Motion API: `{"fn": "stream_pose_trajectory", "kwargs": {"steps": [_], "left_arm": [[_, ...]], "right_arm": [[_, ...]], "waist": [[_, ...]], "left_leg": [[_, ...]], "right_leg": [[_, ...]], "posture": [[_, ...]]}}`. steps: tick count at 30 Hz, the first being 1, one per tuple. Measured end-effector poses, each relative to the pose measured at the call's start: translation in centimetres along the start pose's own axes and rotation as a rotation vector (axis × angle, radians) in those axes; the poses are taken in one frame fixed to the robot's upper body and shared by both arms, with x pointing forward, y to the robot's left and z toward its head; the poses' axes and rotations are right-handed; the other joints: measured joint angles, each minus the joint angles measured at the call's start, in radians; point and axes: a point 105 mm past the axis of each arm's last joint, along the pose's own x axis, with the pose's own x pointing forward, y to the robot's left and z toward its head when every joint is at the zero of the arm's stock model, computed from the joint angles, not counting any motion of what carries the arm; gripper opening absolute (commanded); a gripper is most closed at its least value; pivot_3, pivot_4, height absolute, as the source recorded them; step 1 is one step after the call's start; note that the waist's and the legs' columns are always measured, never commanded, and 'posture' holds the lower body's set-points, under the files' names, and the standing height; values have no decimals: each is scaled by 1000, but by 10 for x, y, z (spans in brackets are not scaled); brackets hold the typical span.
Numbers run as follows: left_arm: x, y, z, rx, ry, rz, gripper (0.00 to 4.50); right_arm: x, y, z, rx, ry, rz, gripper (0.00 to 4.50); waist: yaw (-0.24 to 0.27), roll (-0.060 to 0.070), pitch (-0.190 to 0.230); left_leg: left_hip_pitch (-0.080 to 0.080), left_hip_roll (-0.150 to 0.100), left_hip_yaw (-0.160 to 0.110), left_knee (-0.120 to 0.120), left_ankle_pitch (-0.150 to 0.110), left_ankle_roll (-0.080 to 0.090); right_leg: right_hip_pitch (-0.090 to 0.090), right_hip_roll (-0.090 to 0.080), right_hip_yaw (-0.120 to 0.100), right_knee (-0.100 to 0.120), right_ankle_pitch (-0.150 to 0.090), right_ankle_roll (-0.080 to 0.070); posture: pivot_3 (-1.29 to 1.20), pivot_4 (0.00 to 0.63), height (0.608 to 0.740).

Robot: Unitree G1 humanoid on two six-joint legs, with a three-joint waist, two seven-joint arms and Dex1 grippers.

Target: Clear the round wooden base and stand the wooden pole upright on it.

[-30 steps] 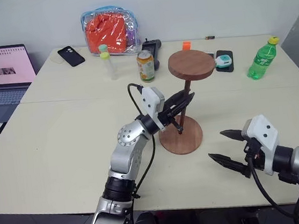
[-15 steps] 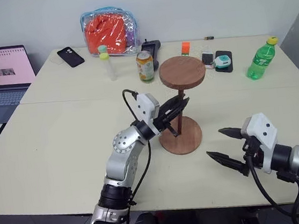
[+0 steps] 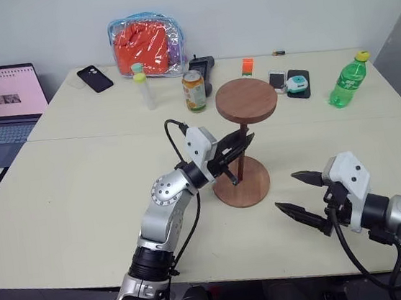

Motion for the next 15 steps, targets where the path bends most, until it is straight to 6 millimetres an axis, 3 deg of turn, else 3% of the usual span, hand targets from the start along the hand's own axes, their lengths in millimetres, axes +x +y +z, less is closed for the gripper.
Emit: {"fn": "stream_pose_trajectory", "kwargs": {"steps": [2, 5, 7, 9, 15], "left_arm": [[0, 0, 0, 4, 3, -1, 271], [-1, 0, -2, 25, 27, -1, 1189], [-15, 4, -32, 1, 166, 12, 1605], [-22, 2, -48, -27, 230, 4, 2091], [-23, -1, -47, -18, 236, -29, 3355]], "right_arm": [[0, 0, 0, -1, 0, 2, 4043], [1, 1, 0, 0, 1, 6, 4043], [2, 2, 0, 0, 1, 10, 4043], [2, 2, -1, 0, 2, 11, 4043], [2, 2, -2, 4, 6, 11, 4043]], "waist": [[0, 0, 0], [0, 0, 0], [-3, 1, 0], [-2, 1, 1], [5, 1, 1]], "left_leg": [[0, 0, 0, 0, 0, 0], [0, 0, 0, 0, 0, 0], [0, -4, 1, -1, 0, 0], [-5, -6, -2, 0, 0, 0], [-8, -2, -3, 0, 0, 0]], "right_leg": [[0, 0, 0, 0, 0, 0], [0, 0, 0, 0, 0, 0], [-1, 1, 0, 0, 0, 0], [-5, 0, 0, 0, 0, 0], [-5, -2, -1, -4, 0, 1]], "posture": [[0, 150, 740], [0, 150, 740], [0, 150, 740], [0, 150, 740], [0, 150, 740]]}}
